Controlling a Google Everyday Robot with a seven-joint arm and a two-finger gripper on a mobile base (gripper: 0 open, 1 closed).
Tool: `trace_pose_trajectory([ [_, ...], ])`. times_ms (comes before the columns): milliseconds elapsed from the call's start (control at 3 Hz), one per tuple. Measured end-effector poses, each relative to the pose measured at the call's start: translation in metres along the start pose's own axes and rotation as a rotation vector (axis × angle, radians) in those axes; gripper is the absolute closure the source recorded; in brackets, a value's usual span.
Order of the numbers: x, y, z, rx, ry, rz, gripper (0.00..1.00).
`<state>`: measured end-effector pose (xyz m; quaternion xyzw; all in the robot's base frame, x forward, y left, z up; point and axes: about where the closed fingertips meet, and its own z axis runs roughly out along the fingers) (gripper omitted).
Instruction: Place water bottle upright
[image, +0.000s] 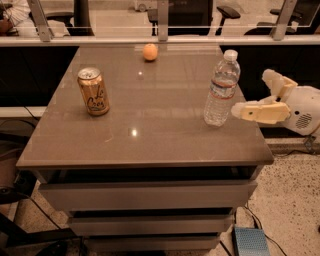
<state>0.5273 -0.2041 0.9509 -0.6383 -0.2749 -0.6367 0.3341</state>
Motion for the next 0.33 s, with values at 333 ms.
trace_pose_trajectory([
  [333,0.0,-0.0005,0.0009,0.002,0.0,0.003,0.0],
])
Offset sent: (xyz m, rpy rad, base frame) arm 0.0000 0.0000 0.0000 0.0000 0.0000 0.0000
